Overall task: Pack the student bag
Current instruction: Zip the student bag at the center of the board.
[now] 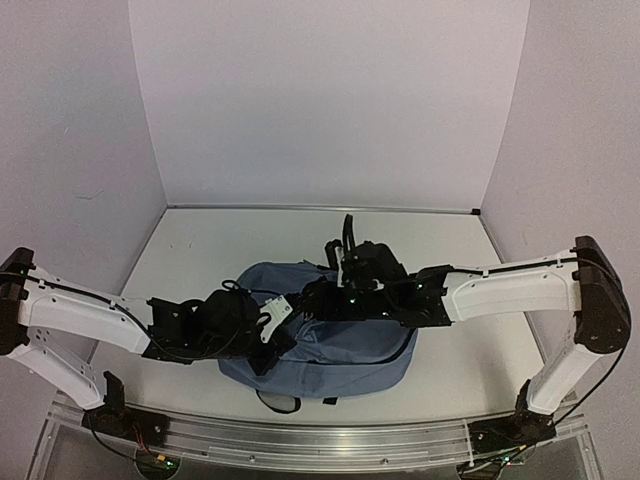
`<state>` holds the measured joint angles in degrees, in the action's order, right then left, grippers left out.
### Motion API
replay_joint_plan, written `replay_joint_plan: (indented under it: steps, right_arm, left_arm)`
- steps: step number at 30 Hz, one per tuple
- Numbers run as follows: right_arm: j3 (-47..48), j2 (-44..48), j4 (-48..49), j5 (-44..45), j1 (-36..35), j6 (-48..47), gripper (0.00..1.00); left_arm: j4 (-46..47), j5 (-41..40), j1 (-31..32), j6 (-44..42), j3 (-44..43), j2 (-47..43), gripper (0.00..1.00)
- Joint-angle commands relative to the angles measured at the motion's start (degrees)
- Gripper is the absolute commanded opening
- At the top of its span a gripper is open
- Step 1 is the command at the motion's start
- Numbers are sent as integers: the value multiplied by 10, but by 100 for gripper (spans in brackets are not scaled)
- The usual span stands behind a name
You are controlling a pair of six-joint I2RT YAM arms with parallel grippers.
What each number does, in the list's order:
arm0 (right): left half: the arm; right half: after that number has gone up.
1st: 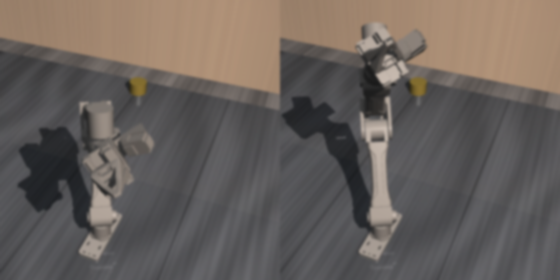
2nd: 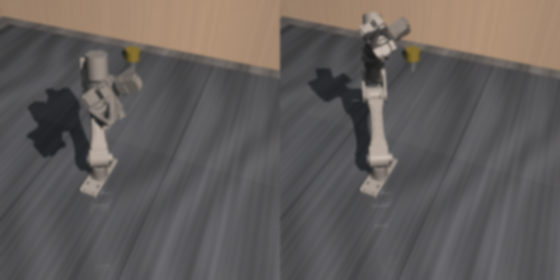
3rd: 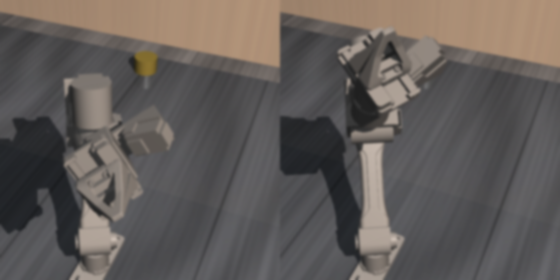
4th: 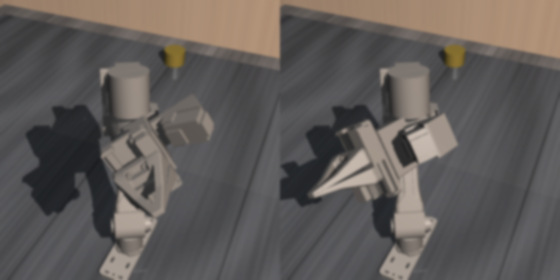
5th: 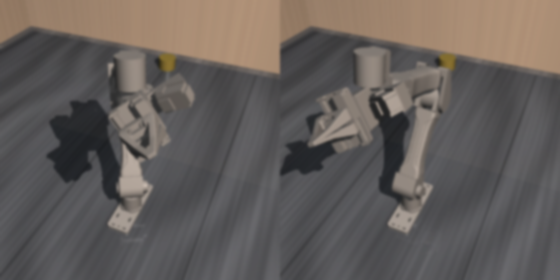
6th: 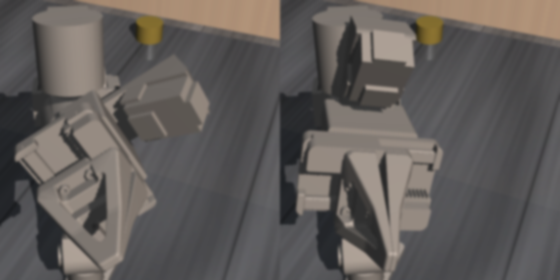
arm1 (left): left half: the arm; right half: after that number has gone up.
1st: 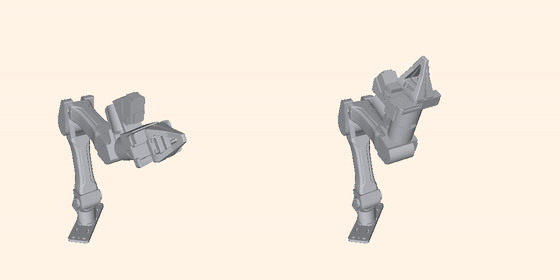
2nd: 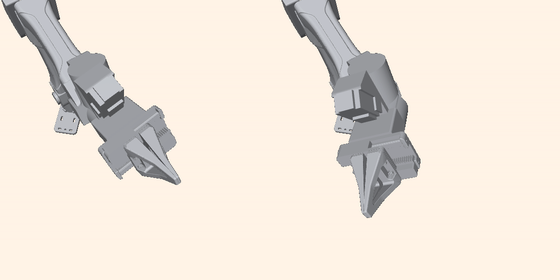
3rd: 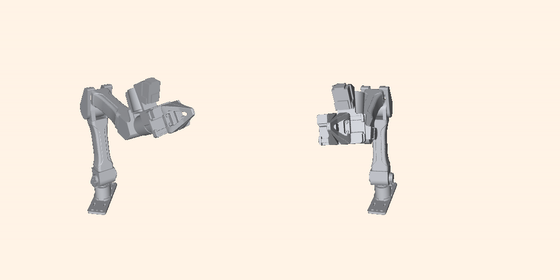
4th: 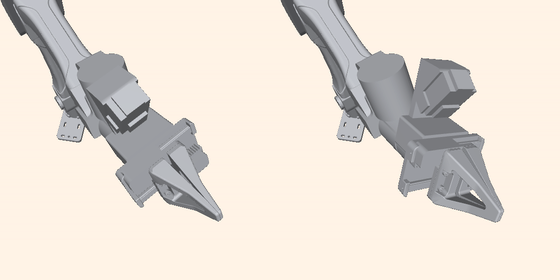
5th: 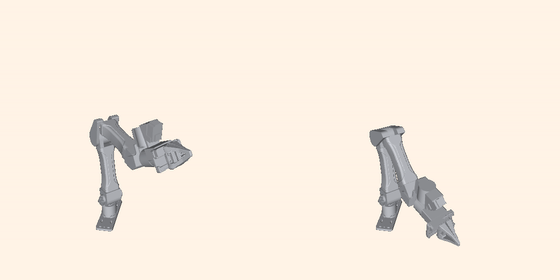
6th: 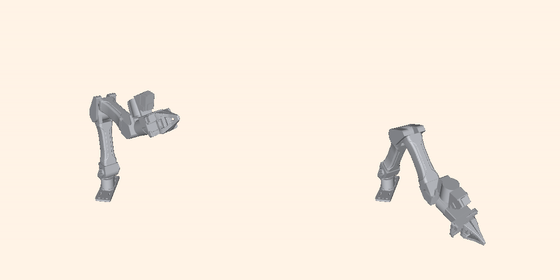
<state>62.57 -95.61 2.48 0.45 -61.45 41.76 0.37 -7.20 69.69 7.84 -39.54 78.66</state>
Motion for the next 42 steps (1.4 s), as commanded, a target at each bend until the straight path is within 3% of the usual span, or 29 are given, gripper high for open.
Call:
replay_joint_plan:
  steps: [1,15,31,38,39,42]
  right_arm:
    - [29,39,38,76,26,-14,0]
    - [26,46,38,81,35,-53,0]
    - [57,-35,42,62,94,-21,0]
    - [49,-36,58,12,96,-35,0]
    - [46,-35,60,4,96,-37,0]
    - [33,-30,70,-22,96,-36,0]
  left_arm:
    - [-77,52,27,19,-9,0,0]
    - [-176,26,40,52,-14,-66,0]
    - [-178,93,63,76,-19,-23,0]
    - [-160,75,65,121,-37,-47,1]
    - [-156,63,64,131,-44,-53,2]
    - [-155,25,63,166,-82,-65,26]
